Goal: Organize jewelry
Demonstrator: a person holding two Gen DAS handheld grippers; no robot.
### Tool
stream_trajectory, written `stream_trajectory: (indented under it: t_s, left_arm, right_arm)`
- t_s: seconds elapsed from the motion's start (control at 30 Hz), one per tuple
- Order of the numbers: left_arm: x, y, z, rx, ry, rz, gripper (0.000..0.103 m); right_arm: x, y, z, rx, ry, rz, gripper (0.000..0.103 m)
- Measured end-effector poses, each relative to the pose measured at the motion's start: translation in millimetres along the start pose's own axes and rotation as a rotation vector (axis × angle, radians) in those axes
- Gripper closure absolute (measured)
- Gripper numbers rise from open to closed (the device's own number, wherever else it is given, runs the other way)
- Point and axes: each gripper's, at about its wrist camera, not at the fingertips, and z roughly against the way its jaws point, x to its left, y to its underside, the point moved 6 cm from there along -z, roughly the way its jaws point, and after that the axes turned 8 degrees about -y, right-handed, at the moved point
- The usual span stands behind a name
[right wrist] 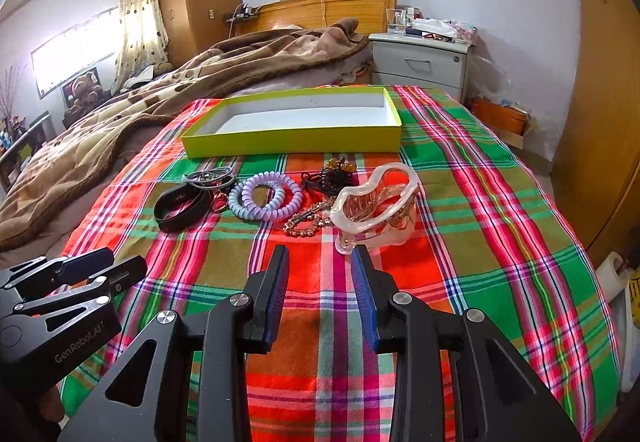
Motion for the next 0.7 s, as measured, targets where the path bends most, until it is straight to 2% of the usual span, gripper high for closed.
stream_trajectory:
  t_s: [0.7]
  left_arm:
    - [2.4, -0.5, 2.5, 0.002, 0.000, -0.006, 0.062]
  right_arm:
    - [0.4, -2.2, 2.1, -0.002, 0.005, 0.002, 0.070]
